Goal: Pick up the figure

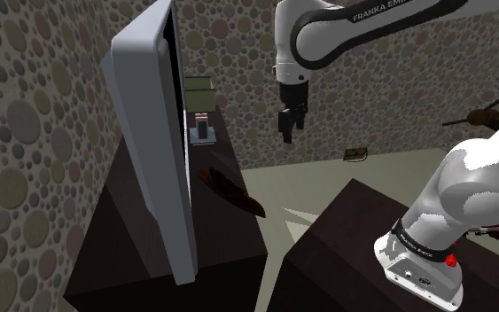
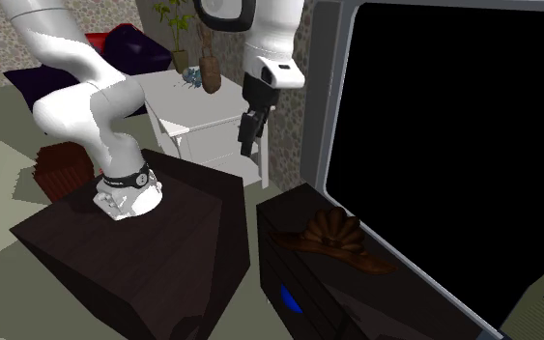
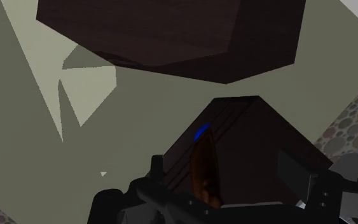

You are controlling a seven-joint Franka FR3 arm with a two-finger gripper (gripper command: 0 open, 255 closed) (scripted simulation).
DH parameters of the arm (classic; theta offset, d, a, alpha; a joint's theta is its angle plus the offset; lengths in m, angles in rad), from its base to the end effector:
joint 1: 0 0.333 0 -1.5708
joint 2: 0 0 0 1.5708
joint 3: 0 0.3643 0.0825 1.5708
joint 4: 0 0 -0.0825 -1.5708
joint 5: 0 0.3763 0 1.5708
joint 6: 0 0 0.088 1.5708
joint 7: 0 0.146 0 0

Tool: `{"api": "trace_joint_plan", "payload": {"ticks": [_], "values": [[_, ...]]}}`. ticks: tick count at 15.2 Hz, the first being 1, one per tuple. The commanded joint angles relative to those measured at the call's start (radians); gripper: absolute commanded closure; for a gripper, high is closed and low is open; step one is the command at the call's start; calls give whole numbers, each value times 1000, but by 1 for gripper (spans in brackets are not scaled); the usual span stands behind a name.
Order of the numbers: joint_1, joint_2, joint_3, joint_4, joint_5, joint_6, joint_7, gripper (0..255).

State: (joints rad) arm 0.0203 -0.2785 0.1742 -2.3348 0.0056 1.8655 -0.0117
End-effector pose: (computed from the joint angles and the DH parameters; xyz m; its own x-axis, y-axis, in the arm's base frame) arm 0.4013 0.0822 0.4415 0.9636 0.1841 -0.1938 0.1953 -0.9799 0.0404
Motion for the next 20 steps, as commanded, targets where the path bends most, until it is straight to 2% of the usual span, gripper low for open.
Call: {"api": "trace_joint_plan", "payload": {"ticks": [1,11,20], "values": [[3,77,15,29,-8,47,23,0],[34,473,51,263,-97,190,139,0],[101,836,33,590,-180,208,211,0]]}}
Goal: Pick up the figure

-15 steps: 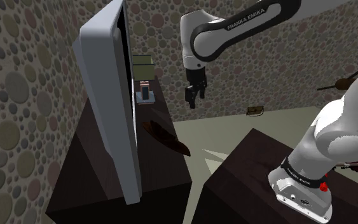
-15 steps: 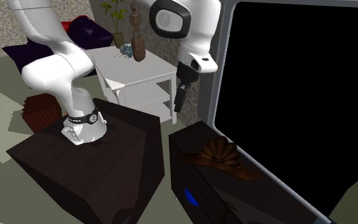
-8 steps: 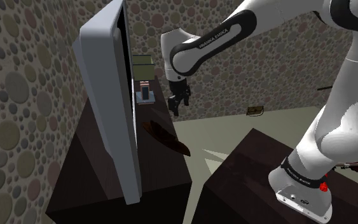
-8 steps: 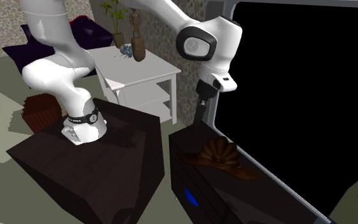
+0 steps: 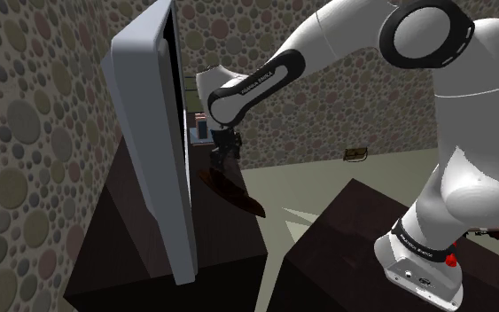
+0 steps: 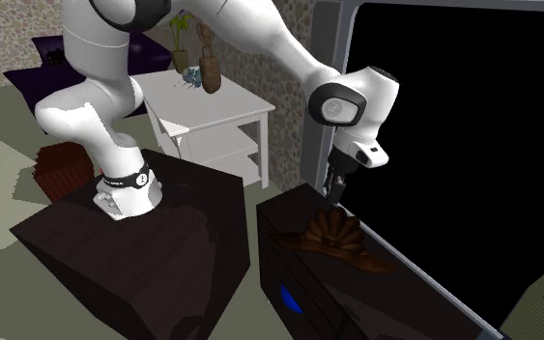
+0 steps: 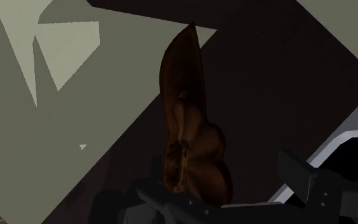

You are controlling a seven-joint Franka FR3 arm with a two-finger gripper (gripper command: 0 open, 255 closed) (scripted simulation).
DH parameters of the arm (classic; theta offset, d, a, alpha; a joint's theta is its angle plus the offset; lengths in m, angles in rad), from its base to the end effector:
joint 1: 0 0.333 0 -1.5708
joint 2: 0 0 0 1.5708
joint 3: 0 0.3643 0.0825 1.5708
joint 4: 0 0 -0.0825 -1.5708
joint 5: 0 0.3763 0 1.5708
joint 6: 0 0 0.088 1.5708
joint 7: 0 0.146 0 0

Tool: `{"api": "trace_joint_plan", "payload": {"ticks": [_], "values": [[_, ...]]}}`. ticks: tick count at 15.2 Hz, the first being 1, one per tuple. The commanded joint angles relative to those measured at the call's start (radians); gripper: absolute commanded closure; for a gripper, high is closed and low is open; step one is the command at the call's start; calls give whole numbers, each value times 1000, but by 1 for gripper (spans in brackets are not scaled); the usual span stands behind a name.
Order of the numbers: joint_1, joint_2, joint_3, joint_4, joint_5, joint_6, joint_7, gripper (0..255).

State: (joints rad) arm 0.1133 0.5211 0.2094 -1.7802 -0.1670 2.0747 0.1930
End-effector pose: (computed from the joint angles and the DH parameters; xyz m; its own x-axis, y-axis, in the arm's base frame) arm 0.6168 0.1806 0.2621 0.9590 0.1981 -0.2028 0.2145 -0.9747 0.0622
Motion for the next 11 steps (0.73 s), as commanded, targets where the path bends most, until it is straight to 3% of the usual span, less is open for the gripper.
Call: {"api": "trace_joint_plan", "payload": {"ticks": [1,3,11], "values": [[17,78,-6,81,-13,-6,11,0],[31,139,-11,149,-22,-15,16,0],[37,206,-21,151,-35,50,25,0]]}}
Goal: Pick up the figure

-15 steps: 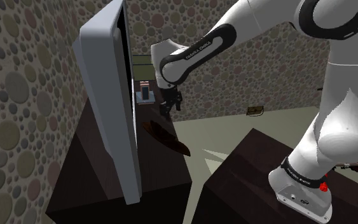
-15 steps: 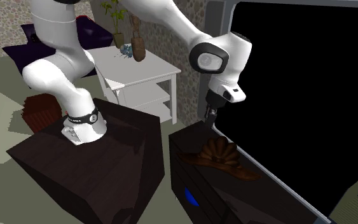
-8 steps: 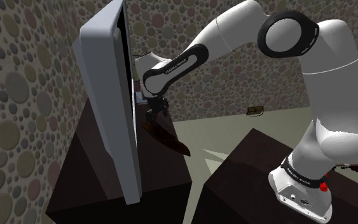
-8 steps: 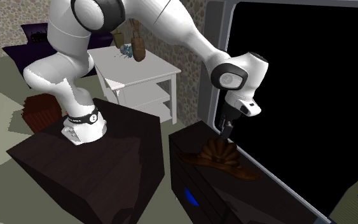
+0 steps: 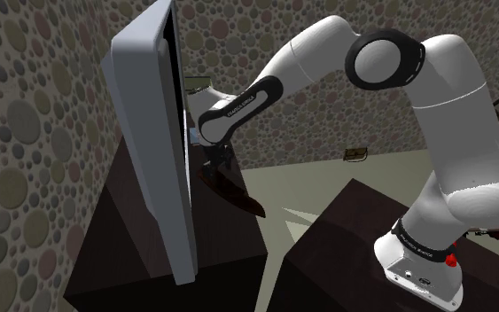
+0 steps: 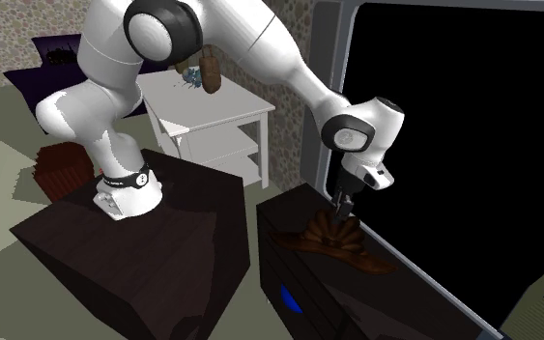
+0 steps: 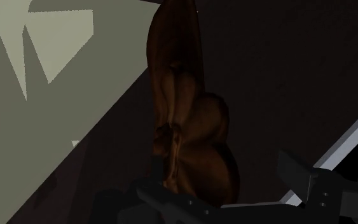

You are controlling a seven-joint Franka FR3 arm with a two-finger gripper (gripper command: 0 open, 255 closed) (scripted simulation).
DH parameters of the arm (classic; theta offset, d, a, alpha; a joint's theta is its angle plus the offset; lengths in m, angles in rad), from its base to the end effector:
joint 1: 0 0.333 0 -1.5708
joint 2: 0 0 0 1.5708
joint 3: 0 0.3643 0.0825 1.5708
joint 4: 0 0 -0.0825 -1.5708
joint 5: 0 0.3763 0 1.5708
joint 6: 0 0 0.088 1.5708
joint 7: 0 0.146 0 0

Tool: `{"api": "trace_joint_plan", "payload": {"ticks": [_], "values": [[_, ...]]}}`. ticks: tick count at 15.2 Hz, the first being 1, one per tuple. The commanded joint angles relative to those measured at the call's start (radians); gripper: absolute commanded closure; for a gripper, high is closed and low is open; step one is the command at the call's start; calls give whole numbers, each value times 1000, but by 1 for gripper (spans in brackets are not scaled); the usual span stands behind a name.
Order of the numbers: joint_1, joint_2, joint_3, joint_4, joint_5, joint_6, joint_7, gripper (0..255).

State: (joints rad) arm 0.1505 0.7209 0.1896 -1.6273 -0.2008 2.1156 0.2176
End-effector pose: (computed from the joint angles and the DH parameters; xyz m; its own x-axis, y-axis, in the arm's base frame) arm 0.6531 0.1995 0.1911 0.9580 0.2001 -0.2052 0.2176 -0.9738 0.0662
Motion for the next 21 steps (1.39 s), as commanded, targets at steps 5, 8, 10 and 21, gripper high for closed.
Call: {"api": "trace_joint_plan", "payload": {"ticks": [5,8,10,21], "values": [[0,5,-1,-4,-1,10,1,255],[0,5,-1,-4,-1,10,1,255],[0,5,-1,-4,-1,9,1,255],[-8,-81,12,-3,17,-77,-12,255]]}}
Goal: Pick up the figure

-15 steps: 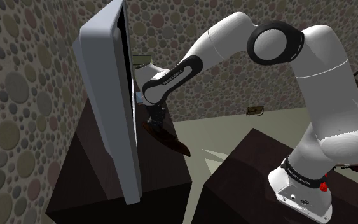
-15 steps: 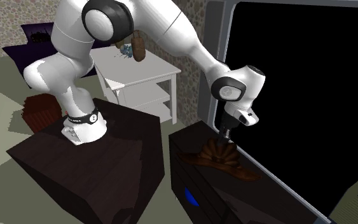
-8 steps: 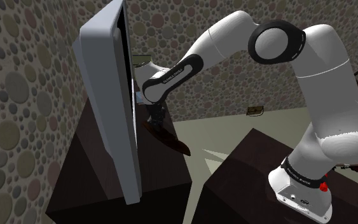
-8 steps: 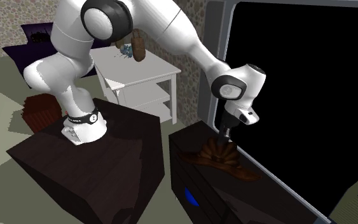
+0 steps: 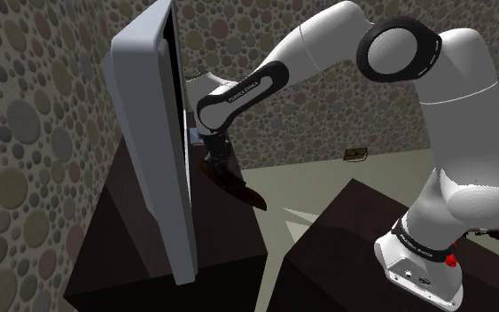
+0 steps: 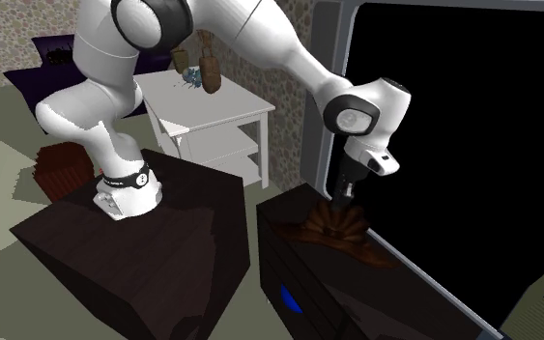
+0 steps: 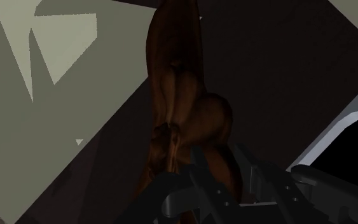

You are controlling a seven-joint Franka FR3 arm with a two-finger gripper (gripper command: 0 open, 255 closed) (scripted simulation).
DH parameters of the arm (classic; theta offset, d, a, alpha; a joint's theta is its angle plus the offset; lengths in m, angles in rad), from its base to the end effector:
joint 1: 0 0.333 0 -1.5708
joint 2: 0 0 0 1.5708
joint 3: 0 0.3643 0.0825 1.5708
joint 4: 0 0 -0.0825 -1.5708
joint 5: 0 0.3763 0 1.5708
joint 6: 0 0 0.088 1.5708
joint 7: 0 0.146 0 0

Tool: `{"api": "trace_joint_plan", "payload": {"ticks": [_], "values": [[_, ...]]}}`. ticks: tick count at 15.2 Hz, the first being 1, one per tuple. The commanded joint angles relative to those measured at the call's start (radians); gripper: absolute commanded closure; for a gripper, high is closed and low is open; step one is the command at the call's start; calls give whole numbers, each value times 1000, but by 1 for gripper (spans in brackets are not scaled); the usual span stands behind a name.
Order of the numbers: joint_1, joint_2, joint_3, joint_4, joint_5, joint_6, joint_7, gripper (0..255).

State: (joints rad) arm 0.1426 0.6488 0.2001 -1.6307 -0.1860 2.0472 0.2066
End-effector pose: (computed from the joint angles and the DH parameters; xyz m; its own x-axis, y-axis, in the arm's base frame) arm 0.6498 0.1979 0.2353 0.9579 0.2002 -0.2058 0.2177 -0.9738 0.0661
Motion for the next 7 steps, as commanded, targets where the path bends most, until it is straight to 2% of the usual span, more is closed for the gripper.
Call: {"api": "trace_joint_plan", "payload": {"ticks": [1,7], "values": [[-1,-17,3,2,4,-18,-2,255],[-4,-49,7,10,11,-57,-7,255]]}}
